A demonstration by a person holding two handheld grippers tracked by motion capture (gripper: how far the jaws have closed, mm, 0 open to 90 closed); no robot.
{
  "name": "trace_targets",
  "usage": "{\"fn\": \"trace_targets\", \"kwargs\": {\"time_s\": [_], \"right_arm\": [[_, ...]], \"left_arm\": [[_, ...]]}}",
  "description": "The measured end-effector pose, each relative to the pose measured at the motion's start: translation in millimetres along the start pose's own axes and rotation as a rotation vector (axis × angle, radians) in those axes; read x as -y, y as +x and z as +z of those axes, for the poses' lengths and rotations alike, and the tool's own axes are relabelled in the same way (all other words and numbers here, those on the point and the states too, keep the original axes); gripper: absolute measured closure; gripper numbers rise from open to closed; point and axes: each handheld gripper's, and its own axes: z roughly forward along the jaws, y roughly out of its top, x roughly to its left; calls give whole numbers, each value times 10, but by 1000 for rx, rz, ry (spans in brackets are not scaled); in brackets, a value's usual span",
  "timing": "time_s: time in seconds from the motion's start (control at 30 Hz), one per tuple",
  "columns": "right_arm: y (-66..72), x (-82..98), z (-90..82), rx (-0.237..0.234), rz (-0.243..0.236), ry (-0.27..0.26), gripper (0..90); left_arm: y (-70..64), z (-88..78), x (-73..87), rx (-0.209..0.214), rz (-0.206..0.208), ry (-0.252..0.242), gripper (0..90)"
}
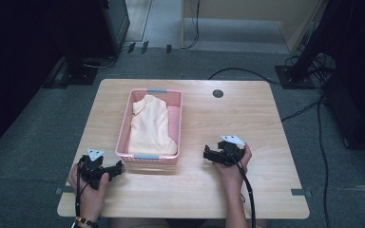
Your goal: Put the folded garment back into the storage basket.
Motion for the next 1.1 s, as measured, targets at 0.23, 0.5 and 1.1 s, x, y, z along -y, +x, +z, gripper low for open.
{"fn": "trace_targets", "kwargs": {"time_s": [0.23,0.5,1.1], "right_arm": [[-46,14,-21,22,-18,11,0],[-79,24,-36,41,-30,14,0],[-228,58,-99,54,-12,15,2]], "left_arm": [[0,0,0,0,0,0,0],[0,0,0,0,0,0,0],[0,0,0,0,0,0,0]]}}
